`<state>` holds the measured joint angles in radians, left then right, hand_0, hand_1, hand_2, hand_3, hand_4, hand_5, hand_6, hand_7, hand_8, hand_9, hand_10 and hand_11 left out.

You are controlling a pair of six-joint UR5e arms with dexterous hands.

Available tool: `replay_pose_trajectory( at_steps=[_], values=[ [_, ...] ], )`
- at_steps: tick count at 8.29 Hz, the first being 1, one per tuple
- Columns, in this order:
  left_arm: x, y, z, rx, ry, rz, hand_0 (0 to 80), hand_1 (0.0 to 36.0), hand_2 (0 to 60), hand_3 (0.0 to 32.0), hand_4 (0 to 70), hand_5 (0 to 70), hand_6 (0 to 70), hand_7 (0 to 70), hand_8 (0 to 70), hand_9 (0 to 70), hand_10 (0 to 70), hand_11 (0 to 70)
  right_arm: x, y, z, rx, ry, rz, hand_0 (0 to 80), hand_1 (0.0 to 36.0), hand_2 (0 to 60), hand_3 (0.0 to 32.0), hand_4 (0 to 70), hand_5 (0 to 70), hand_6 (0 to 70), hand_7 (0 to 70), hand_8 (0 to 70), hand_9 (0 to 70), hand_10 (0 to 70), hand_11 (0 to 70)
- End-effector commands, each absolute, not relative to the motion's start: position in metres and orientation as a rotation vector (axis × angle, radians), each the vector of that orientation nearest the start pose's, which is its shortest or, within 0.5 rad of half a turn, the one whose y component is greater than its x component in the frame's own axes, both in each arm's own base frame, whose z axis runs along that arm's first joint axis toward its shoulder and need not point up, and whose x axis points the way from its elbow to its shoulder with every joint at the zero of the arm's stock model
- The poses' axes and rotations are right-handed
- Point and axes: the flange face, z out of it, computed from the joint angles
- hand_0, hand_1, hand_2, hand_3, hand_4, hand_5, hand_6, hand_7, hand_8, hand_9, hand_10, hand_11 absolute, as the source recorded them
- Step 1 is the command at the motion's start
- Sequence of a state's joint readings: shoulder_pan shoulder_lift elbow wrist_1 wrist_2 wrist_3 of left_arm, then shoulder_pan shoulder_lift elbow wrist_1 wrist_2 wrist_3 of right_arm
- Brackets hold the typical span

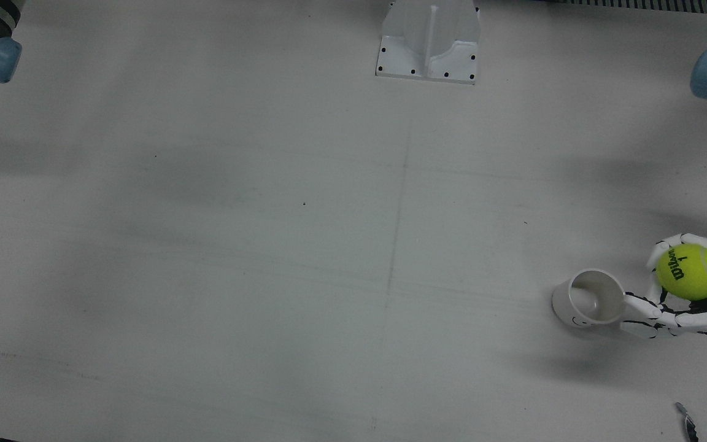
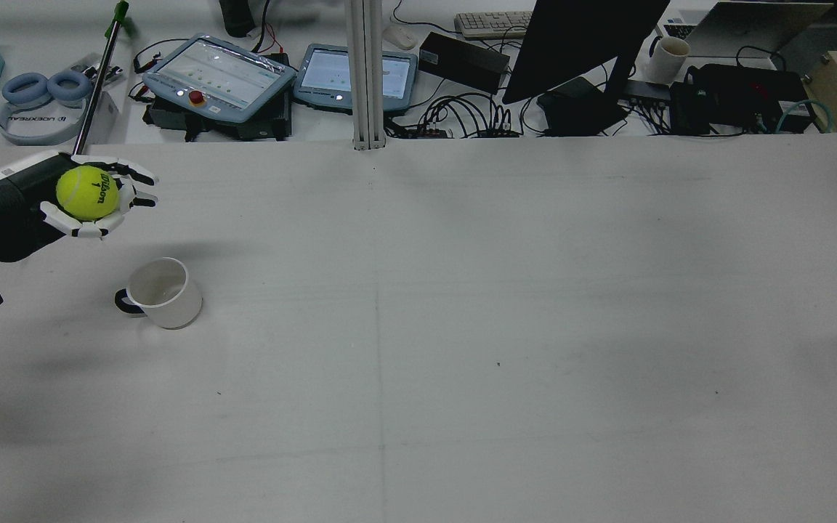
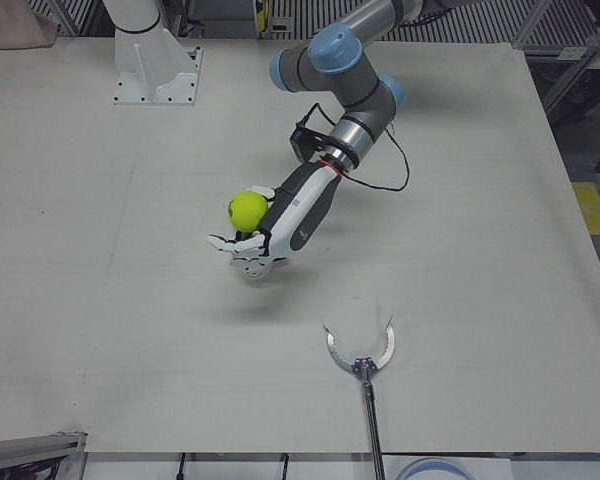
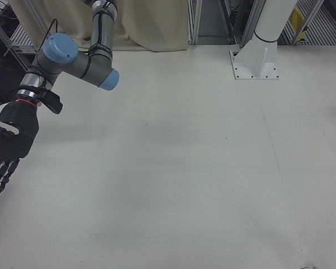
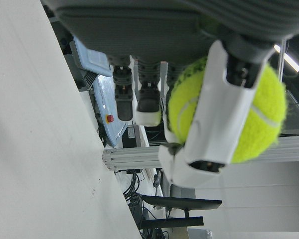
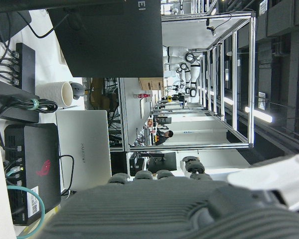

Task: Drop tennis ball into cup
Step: 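Move the left hand with the ball over the white mug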

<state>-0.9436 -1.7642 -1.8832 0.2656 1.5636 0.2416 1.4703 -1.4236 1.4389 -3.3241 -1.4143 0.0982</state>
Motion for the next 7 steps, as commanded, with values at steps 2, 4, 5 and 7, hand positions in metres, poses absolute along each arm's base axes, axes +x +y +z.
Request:
replay_pose_trajectory(
  at_steps=[2,4,5,7],
  values=[
    [0.2210,-0.5169,0.4680,-0.413,2.091,-1.524,60.6,32.3,51.8,0.0,33.8,19.2,60.2,66.0,34.1,44.7,9.7,16.2,0.0948,-0.5473,0.6908,0.013,1.970,-2.317,0.0,0.0,0.0,0.0,0.0,0.0,0.0,0.0,0.0,0.0,0.0,0.0],
    [0.2218,-0.5166,0.4658,-0.414,2.099,-1.514,56.0,34.6,46.3,0.0,18.1,6.3,5.7,30.0,0.5,5.3,2.5,6.2,0.0948,-0.5473,0.6908,0.013,1.970,-2.317,0.0,0.0,0.0,0.0,0.0,0.0,0.0,0.0,0.0,0.0,0.0,0.0],
    [0.2219,-0.5167,0.4656,-0.418,2.101,-1.515,55.0,35.0,47.6,0.0,13.3,5.3,2.6,24.2,0.1,3.4,1.5,4.9,0.0940,-0.5474,0.6908,0.015,1.971,-2.318,0.0,0.0,0.0,0.0,0.0,0.0,0.0,0.0,0.0,0.0,0.0,0.0],
    [0.2226,-0.5174,0.4630,-0.424,2.112,-1.504,54.6,35.6,47.3,0.0,3.4,5.2,1.6,17.7,0.0,2.1,0.0,2.6,0.0948,-0.5473,0.6908,0.013,1.970,-2.317,0.0,0.0,0.0,0.0,0.0,0.0,0.0,0.0,0.0,0.0,0.0,0.0]
  ],
)
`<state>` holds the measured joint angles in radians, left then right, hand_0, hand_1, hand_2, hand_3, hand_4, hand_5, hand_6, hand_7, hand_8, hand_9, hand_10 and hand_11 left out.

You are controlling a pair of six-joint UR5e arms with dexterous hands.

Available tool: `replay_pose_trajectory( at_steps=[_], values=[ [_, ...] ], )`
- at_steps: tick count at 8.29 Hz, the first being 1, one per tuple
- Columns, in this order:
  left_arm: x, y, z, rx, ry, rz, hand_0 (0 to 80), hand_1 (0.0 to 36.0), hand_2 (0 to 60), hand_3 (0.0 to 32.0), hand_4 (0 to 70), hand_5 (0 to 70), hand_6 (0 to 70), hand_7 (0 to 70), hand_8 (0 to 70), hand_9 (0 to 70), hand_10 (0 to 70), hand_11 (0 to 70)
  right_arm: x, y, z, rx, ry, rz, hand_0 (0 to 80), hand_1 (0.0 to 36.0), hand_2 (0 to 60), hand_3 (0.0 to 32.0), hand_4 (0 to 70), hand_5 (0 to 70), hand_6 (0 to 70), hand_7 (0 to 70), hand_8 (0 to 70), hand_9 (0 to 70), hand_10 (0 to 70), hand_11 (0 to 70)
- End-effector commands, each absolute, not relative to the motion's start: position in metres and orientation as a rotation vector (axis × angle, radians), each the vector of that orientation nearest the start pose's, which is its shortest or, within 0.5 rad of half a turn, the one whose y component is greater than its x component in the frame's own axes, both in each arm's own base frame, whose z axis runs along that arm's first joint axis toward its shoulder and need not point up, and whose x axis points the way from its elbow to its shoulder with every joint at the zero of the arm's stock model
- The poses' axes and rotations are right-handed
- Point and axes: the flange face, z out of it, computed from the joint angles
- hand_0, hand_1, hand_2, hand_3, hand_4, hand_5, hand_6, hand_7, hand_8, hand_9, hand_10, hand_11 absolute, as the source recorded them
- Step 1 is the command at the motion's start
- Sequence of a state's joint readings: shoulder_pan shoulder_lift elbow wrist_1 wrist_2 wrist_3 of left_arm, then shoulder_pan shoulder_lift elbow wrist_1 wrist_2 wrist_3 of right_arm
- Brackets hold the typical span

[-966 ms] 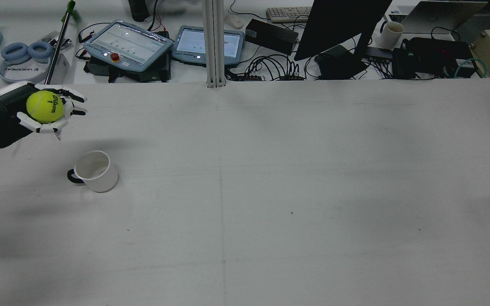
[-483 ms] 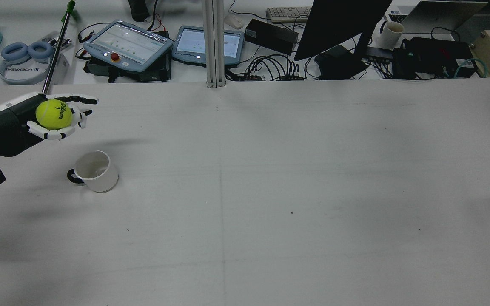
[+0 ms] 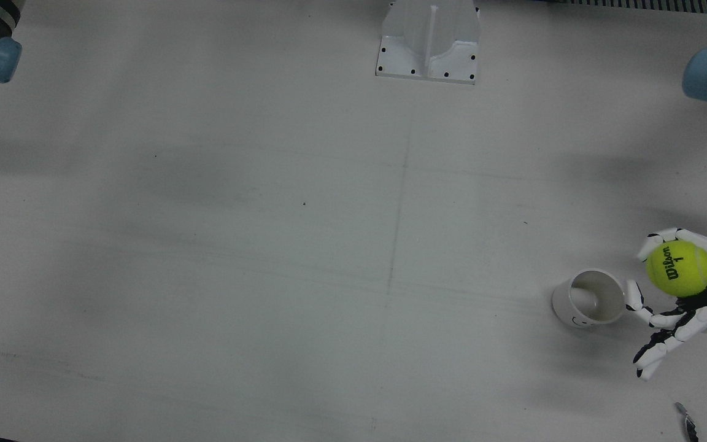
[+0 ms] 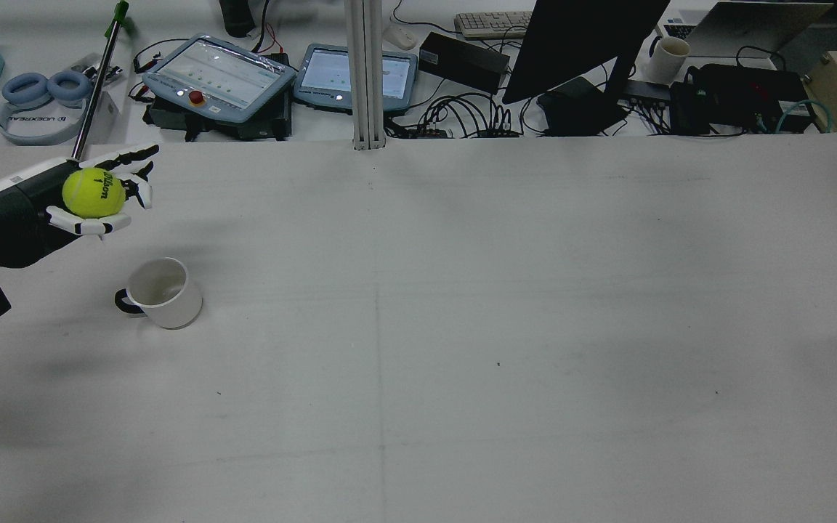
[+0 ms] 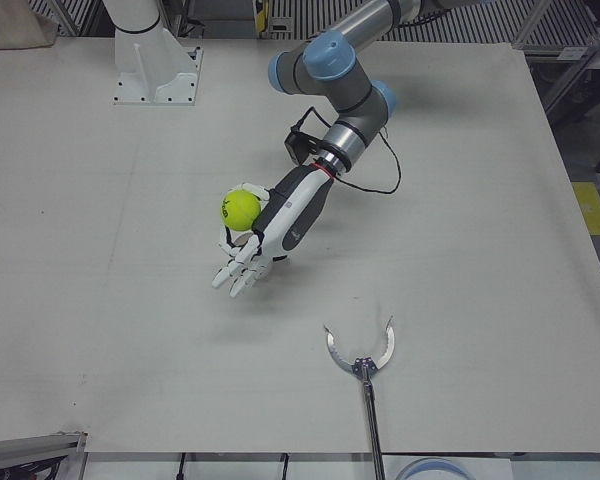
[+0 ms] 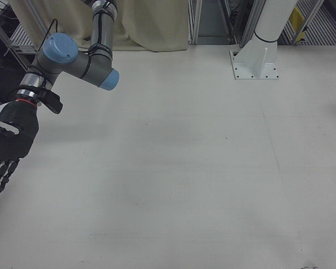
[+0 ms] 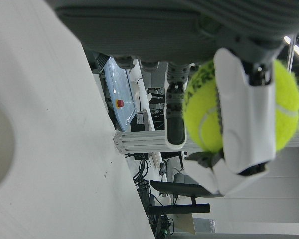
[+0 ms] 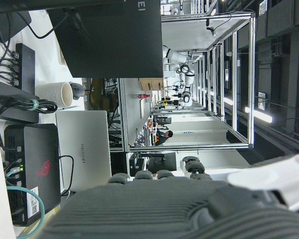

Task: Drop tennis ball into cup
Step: 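Move the left hand with the ball over the white mug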

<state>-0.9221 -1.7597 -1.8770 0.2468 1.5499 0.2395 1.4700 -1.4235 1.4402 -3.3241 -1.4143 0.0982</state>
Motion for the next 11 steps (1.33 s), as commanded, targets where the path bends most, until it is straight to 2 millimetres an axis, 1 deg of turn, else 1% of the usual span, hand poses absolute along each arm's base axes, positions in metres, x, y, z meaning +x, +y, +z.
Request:
replay_pose_trajectory(
  at_steps=[1,3,4,5,6,7,9,10,11],
  values=[
    [0.2224,-0.5171,0.4636,-0.424,2.113,-1.504,52.8,34.2,45.6,0.0,0.0,4.5,0.7,13.9,0.0,1.3,0.0,1.3,0.0940,-0.5474,0.6908,0.015,1.971,-2.318,0.0,0.0,0.0,0.0,0.0,0.0,0.0,0.0,0.0,0.0,0.0,0.0],
    [0.2226,-0.5174,0.4629,-0.420,2.118,-1.497,50.8,31.6,41.9,0.0,0.0,3.1,0.0,12.4,0.0,1.0,0.0,0.1,0.0940,-0.5474,0.6908,0.015,1.971,-2.318,0.0,0.0,0.0,0.0,0.0,0.0,0.0,0.0,0.0,0.0,0.0,0.0],
    [0.2233,-0.5180,0.4613,-0.421,2.125,-1.488,47.5,27.1,39.5,0.0,0.0,1.7,0.0,10.3,0.0,0.6,0.0,0.0,0.0948,-0.5473,0.6908,0.013,1.970,-2.317,0.0,0.0,0.0,0.0,0.0,0.0,0.0,0.0,0.0,0.0,0.0,0.0],
    [0.2247,-0.5182,0.4599,-0.420,2.129,-1.478,38.6,19.8,38.4,0.6,0.0,0.3,0.0,8.6,0.0,0.3,0.0,0.0,0.0940,-0.5474,0.6908,0.015,1.971,-2.318,0.0,0.0,0.0,0.0,0.0,0.0,0.0,0.0,0.0,0.0,0.0,0.0],
    [0.2280,-0.5168,0.4599,-0.427,2.125,-1.474,6.2,12.2,39.5,2.0,0.0,0.0,0.0,6.8,0.0,0.0,0.0,0.0,0.0948,-0.5473,0.6908,0.013,1.970,-2.317,0.0,0.0,0.0,0.0,0.0,0.0,0.0,0.0,0.0,0.0,0.0,0.0],
    [0.2288,-0.5164,0.4599,-0.428,2.124,-1.473,0.0,8.1,40.3,3.0,0.0,0.0,0.0,6.1,0.0,0.0,0.0,0.0,0.0940,-0.5474,0.6908,0.015,1.971,-2.318,0.0,0.0,0.0,0.0,0.0,0.0,0.0,0.0,0.0,0.0,0.0,0.0],
    [0.2288,-0.5164,0.4599,-0.430,2.124,-1.474,0.0,8.6,42.2,3.8,0.0,0.0,0.0,6.6,0.0,0.0,0.0,0.0,0.0940,-0.5474,0.6908,0.015,1.971,-2.318,0.0,0.0,0.0,0.0,0.0,0.0,0.0,0.0,0.0,0.0,0.0,0.0],
    [0.2288,-0.5164,0.4599,-0.430,2.124,-1.474,0.0,8.3,42.2,4.6,0.0,0.0,0.0,6.4,0.0,0.0,0.0,0.0,0.0948,-0.5473,0.6908,0.013,1.970,-2.317,0.0,0.0,0.0,0.0,0.0,0.0,0.0,0.0,0.0,0.0,0.0,0.0],
    [0.2287,-0.5165,0.4599,-0.429,2.125,-1.475,0.0,7.3,41.8,5.2,0.0,0.0,0.0,6.3,0.0,0.0,0.0,0.0,0.0940,-0.5472,0.6916,0.014,1.969,-2.320,0.0,0.0,0.0,0.0,0.0,0.0,0.0,0.0,0.0,0.0,0.0,0.0]
  ],
)
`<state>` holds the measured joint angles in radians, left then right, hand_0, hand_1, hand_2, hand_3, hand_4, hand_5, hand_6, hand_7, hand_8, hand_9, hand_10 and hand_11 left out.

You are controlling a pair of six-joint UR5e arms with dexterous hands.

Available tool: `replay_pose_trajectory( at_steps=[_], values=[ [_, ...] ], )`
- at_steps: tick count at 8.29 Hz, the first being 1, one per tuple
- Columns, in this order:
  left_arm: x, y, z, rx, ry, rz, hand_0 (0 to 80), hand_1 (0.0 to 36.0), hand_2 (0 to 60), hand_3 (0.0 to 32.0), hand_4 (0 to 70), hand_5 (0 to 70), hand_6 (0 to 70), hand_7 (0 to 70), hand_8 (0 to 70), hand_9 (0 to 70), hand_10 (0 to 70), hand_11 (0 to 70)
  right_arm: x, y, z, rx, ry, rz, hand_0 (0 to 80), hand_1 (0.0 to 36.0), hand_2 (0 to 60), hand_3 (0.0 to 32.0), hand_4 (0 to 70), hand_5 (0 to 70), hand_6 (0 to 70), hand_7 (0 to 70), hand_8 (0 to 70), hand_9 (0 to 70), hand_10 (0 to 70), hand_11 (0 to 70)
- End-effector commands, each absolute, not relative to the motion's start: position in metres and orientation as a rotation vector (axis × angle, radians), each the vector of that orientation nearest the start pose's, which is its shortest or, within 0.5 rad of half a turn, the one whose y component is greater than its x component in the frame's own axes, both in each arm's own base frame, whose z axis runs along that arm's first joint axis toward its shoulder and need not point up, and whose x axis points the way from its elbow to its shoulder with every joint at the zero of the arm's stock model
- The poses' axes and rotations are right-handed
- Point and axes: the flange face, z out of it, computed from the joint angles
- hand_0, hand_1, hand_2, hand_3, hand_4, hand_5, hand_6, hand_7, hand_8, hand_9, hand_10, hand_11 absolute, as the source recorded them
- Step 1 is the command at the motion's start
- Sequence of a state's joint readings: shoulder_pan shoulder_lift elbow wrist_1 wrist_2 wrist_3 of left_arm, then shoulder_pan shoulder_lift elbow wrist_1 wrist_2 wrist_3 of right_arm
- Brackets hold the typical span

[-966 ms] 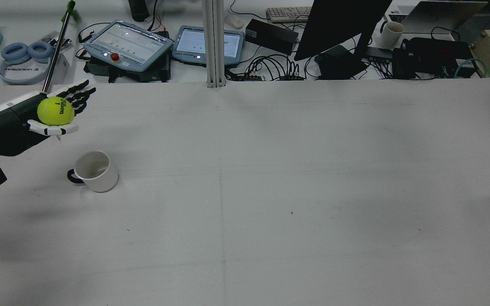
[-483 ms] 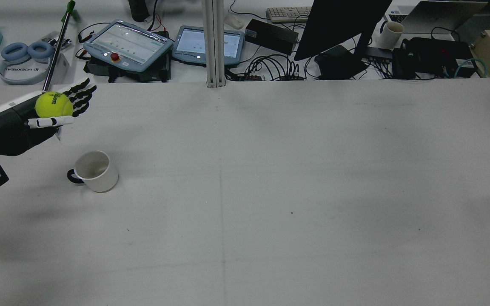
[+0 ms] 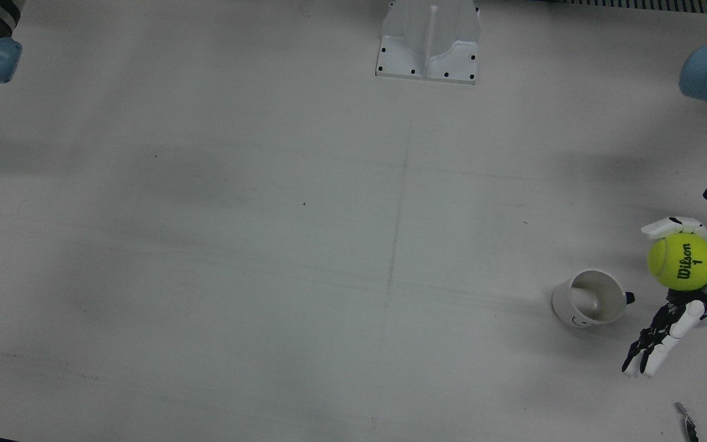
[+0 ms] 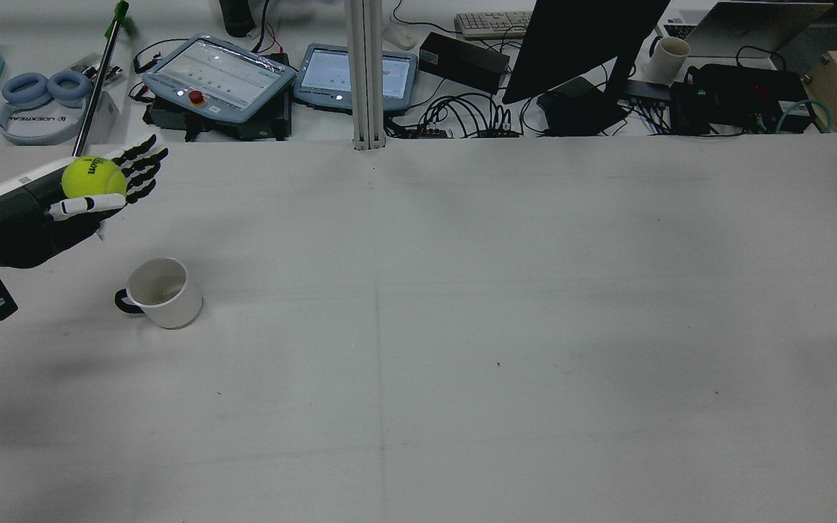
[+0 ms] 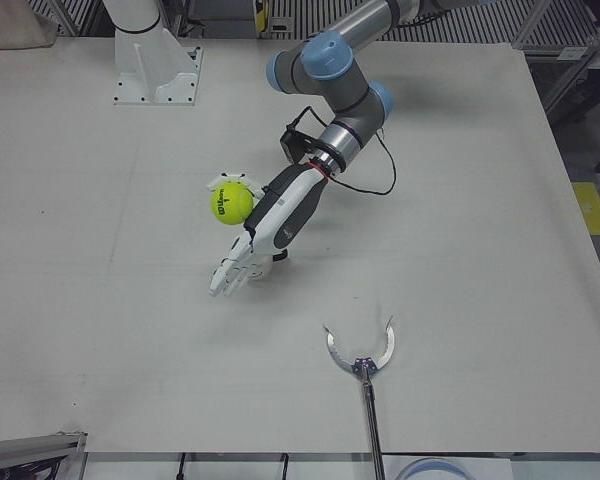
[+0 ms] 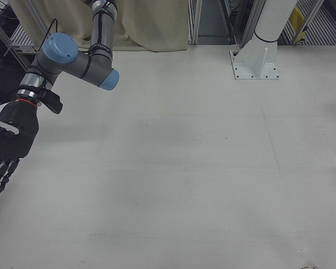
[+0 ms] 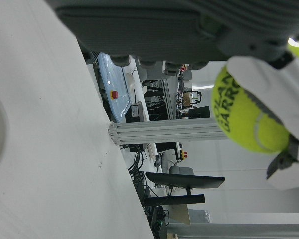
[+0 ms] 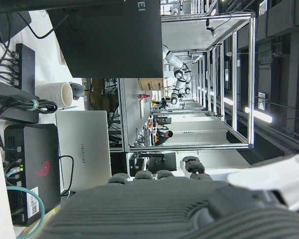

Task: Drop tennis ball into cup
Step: 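Move the left hand with the ball over the white mug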

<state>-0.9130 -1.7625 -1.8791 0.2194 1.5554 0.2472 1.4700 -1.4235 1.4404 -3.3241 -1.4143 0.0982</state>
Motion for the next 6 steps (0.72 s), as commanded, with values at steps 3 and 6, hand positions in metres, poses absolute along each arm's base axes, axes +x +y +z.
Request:
replay_pose_trajectory(
  at_steps=[3,6],
  values=[
    [0.2297,-0.5176,0.4581,-0.432,2.127,-1.472,0.0,0.0,32.8,6.6,0.0,0.0,0.0,5.4,0.0,0.0,0.0,0.0,0.0940,-0.5474,0.6908,0.015,1.971,-2.318,0.0,0.0,0.0,0.0,0.0,0.0,0.0,0.0,0.0,0.0,0.0,0.0],
    [0.2288,-0.5178,0.4573,-0.433,2.130,-1.473,0.0,0.4,35.4,7.0,0.0,0.0,0.0,5.2,0.0,0.0,0.0,0.0,0.0940,-0.5474,0.6908,0.015,1.971,-2.318,0.0,0.0,0.0,0.0,0.0,0.0,0.0,0.0,0.0,0.0,0.0,0.0]
  ],
)
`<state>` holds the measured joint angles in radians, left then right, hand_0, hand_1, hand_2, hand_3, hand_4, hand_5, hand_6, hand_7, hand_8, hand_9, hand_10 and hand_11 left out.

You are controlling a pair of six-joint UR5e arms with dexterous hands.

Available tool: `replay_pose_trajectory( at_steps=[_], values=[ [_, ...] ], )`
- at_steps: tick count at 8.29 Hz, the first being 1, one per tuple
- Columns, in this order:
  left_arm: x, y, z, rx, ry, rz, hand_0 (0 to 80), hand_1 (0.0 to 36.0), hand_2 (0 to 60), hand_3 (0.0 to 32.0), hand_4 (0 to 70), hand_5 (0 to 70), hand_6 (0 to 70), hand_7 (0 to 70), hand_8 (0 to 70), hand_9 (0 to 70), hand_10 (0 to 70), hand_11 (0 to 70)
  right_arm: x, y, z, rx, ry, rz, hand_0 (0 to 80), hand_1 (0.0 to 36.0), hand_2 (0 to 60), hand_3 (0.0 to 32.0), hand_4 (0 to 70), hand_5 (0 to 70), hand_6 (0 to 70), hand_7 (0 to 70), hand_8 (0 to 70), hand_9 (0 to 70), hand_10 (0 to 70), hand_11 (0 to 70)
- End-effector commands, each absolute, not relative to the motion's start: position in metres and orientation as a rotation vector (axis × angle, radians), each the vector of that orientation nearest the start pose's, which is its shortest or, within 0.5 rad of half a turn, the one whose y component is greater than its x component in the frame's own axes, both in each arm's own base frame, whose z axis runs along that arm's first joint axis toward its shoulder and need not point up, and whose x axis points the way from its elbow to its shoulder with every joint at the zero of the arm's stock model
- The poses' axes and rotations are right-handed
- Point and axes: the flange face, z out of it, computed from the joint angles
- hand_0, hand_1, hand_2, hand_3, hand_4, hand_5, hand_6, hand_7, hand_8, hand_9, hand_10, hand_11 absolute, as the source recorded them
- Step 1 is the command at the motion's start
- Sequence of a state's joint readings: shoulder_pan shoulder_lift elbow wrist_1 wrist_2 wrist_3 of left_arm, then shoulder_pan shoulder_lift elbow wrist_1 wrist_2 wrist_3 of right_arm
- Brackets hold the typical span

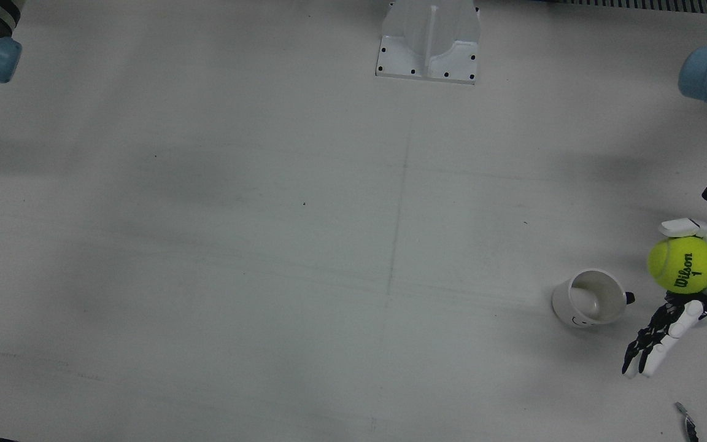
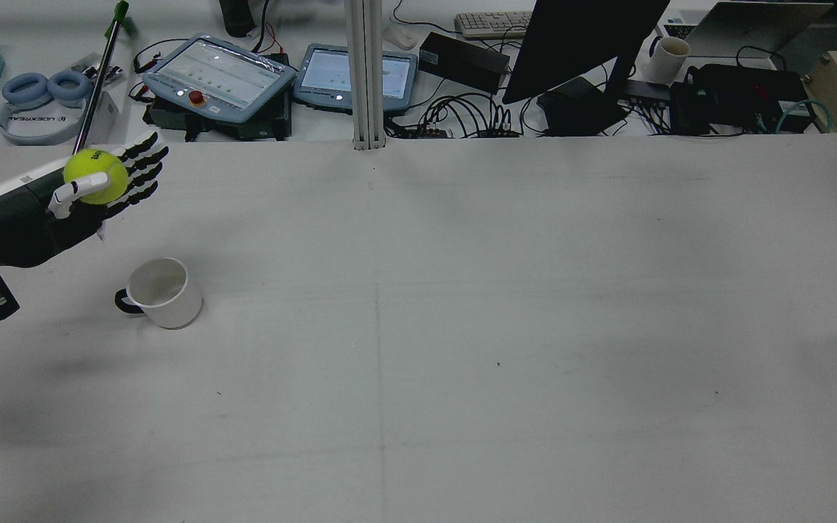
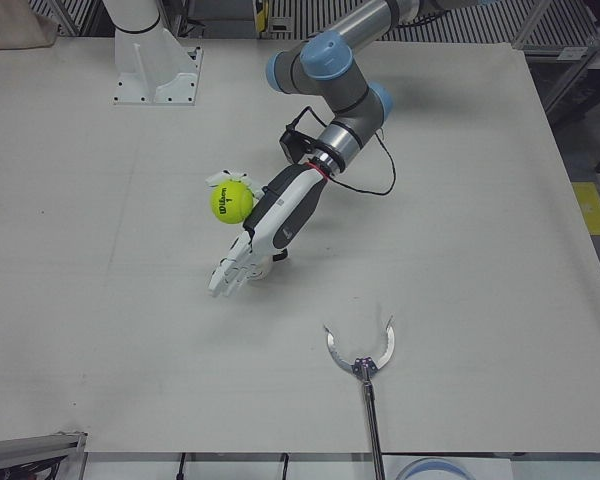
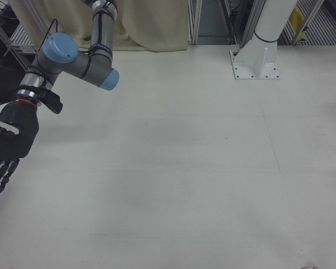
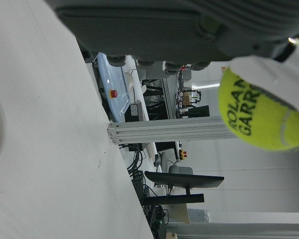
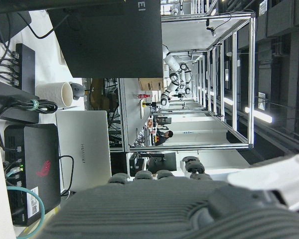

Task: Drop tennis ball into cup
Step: 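Open the left hand fingers to release the ball into the mug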

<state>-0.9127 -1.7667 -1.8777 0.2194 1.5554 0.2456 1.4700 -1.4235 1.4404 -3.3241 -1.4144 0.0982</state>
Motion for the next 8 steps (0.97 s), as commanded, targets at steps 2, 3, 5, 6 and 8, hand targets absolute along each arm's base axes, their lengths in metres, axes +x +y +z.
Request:
replay_pose_trajectory(
  at_steps=[2,3,5,6,8],
  values=[
    [0.2285,-0.5174,0.4573,-0.433,2.131,-1.471,0.0,0.4,35.8,7.2,0.0,0.0,0.0,4.9,0.0,0.0,0.0,0.0,0.0948,-0.5473,0.6908,0.013,1.970,-2.317,0.0,0.0,0.0,0.0,0.0,0.0,0.0,0.0,0.0,0.0,0.0,0.0],
    [0.2282,-0.5170,0.4583,-0.434,2.128,-1.475,0.0,0.2,34.2,7.6,0.0,0.0,0.0,4.6,0.0,0.0,0.0,0.0,0.0940,-0.5474,0.6908,0.015,1.971,-2.318,0.0,0.0,0.0,0.0,0.0,0.0,0.0,0.0,0.0,0.0,0.0,0.0],
    [0.2282,-0.5170,0.4623,-0.441,2.150,-1.457,0.0,0.2,34.0,7.6,0.0,0.0,0.0,4.7,0.0,0.0,0.0,0.0,0.0940,-0.5474,0.6908,0.015,1.971,-2.318,0.0,0.0,0.0,0.0,0.0,0.0,0.0,0.0,0.0,0.0,0.0,0.0],
    [0.2285,-0.5174,0.4634,-0.442,2.154,-1.453,0.0,0.0,32.3,7.8,0.0,0.0,0.0,4.6,0.0,0.0,0.0,0.0,0.0948,-0.5473,0.6908,0.013,1.970,-2.317,0.0,0.0,0.0,0.0,0.0,0.0,0.0,0.0,0.0,0.0,0.0,0.0],
    [0.2294,-0.5200,0.4664,-0.447,2.170,-1.443,0.0,0.0,26.3,6.4,0.0,0.0,0.0,6.7,0.0,0.0,0.0,0.0,0.0940,-0.5474,0.6908,0.015,1.971,-2.318,0.0,0.0,0.0,0.0,0.0,0.0,0.0,0.0,0.0,0.0,0.0,0.0]
  ],
)
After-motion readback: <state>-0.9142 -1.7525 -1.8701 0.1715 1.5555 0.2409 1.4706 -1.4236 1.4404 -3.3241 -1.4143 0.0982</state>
